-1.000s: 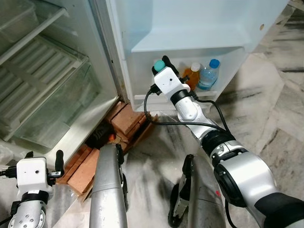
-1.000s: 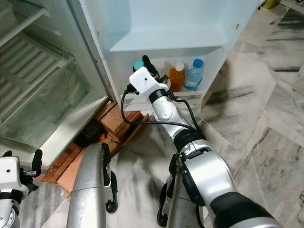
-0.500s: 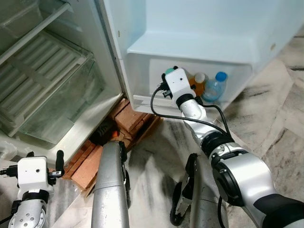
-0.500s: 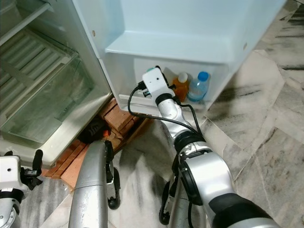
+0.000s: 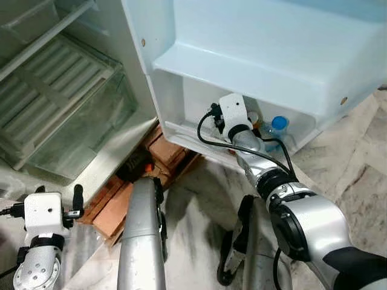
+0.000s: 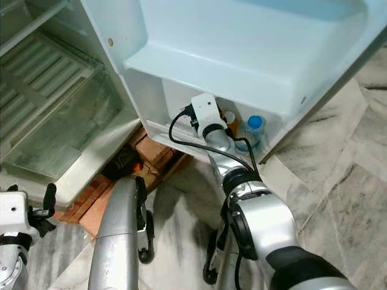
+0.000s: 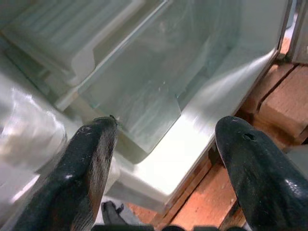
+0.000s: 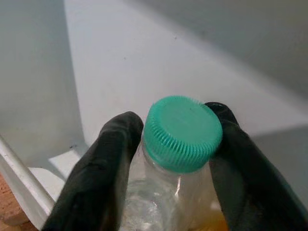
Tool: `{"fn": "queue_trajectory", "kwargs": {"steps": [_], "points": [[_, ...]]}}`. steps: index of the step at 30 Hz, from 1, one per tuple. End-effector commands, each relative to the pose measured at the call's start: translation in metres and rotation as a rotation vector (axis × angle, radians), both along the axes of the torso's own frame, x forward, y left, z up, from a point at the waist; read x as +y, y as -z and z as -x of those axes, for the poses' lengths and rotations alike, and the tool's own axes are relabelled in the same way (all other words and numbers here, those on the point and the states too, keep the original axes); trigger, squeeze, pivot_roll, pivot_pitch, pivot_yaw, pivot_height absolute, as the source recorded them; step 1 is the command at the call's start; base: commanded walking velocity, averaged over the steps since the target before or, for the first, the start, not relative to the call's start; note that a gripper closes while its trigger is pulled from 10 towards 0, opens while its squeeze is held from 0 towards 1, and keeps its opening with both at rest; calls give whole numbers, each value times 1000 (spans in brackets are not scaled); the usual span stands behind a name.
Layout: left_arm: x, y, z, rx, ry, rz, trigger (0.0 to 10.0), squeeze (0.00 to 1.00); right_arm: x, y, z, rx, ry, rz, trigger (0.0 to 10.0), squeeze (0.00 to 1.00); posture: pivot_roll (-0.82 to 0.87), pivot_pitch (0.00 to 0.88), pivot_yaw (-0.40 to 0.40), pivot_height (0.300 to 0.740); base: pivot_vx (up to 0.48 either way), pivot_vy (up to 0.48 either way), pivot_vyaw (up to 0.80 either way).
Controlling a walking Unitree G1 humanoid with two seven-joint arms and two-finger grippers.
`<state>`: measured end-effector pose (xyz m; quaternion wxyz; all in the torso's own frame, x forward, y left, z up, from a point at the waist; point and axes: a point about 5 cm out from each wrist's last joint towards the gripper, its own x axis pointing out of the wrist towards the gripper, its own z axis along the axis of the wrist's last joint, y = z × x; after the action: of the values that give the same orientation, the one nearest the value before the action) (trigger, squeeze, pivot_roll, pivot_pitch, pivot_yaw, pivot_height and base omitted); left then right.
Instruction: Restocking fridge
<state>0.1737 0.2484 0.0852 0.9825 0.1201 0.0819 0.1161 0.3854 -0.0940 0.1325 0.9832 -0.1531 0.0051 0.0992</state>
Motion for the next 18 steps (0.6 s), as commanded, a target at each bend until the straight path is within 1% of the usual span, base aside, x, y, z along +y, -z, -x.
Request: {"fn": "queue_trajectory", "kwargs": {"steps": [1, 2, 3, 8, 10, 12, 13, 14, 17, 18], "points": [[2, 9, 5, 55, 0, -4, 10000, 0, -15, 4, -1, 25, 60, -4, 10000, 1000, 311, 298, 11, 557, 0, 0, 0], [1, 10, 4, 60, 6, -10, 10000, 0, -17, 4, -1, 8, 70, 36, 10000, 1000, 310, 291, 10, 557, 0, 0, 0], [1, 10, 4, 62, 8, -12, 10000, 0, -18, 3, -1, 4, 73, 47, 10000, 1000, 309, 287, 9, 557, 0, 0, 0], [-1, 10, -5, 46, 11, -10, 10000, 0, -21, -5, -4, -22, 72, 19, 10000, 1000, 306, 262, 5, 557, 0, 0, 0], [-1, 10, -8, 41, 11, -13, 10000, 0, -21, -13, -7, -62, 75, 56, 10000, 1000, 303, 248, 0, 557, 0, 0, 0], [0, 11, -13, 42, 11, -22, 10000, 0, -18, -20, -9, -96, 50, 72, 10000, 1000, 295, 224, -4, 557, 0, 0, 0], [1, 12, -16, 39, 9, -20, 10000, 0, -13, -28, -10, -121, 7, 61, 10000, 1000, 287, 211, -8, 557, 0, 0, 0], [1, 12, -16, 39, 9, -20, 10000, 0, -13, -28, -10, -121, 7, 61, 10000, 1000, 287, 211, -8, 557, 0, 0, 0], [-1, 15, -26, 25, 11, -10, 10000, 0, -4, -38, -10, -150, -96, 30, 10000, 1000, 265, 169, -19, 557, 0, 0, 0], [-1, 15, -29, 19, 13, -7, 10000, 0, 0, -41, -9, -175, -151, 55, 10000, 1000, 259, 160, -20, 557, 0, 0, 0]]}}
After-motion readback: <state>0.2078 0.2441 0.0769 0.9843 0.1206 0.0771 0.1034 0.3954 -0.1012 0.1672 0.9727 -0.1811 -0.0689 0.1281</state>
